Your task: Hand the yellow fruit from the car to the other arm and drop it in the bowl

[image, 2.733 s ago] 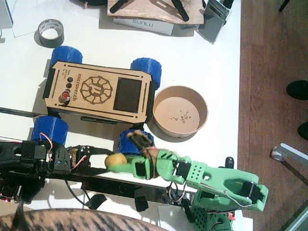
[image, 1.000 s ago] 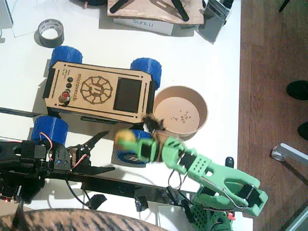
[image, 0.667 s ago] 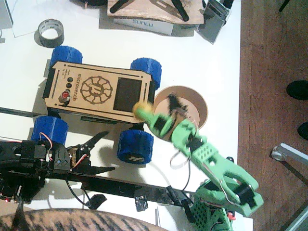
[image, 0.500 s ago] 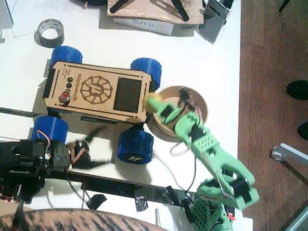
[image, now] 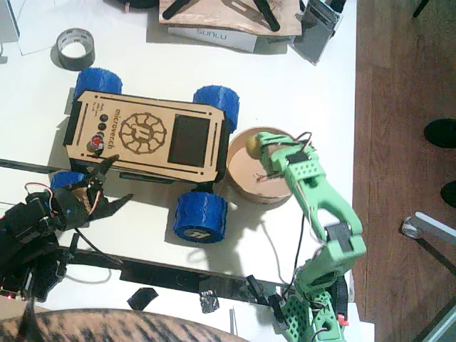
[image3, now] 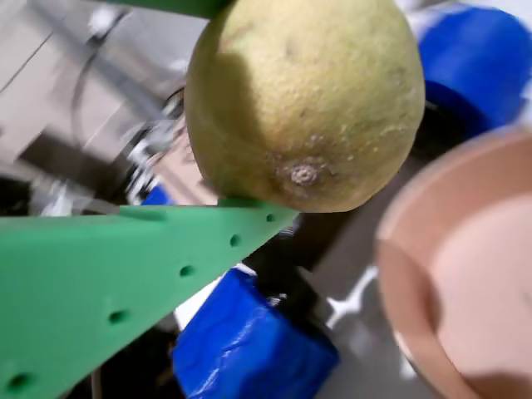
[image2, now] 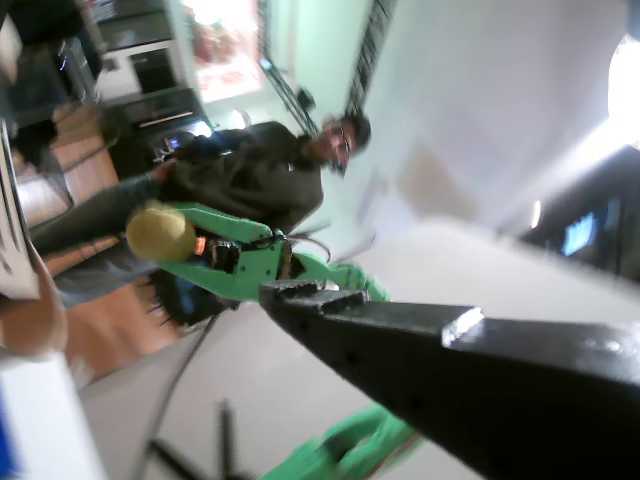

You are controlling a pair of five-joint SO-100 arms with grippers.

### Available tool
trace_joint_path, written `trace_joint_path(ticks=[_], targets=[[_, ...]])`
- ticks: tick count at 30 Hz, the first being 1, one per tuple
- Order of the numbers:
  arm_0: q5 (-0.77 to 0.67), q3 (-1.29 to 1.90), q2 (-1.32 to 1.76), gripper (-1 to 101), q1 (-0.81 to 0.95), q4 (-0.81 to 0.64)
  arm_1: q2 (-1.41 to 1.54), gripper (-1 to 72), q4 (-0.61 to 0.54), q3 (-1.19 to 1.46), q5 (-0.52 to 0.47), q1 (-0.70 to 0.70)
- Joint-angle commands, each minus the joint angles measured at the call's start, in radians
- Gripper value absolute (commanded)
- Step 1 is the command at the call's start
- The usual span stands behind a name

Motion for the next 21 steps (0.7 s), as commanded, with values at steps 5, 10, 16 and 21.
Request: trace_joint_path(ticks=[5, 10, 16, 21], targets=[[0.305, -0.023, -0.106, 24, -0.201, 0.107, -0.080, -0.2, 0.104, -0.183, 0.067, 0.098], [0.565, -0.021, -0.094, 1, -0.371, 0.268, -0.149, -0.1, 0.132, -0.230, 0.072, 0.117], [0.764, 0.061, -0.009, 0, -0.561, 0.410, -0.210, -0.1, 0.146, -0.249, 0.075, 0.106], [0.787, 0.104, -0.008, 0, -0.629, 0.430, -0.239, -0.1, 0.146, -0.250, 0.075, 0.095]])
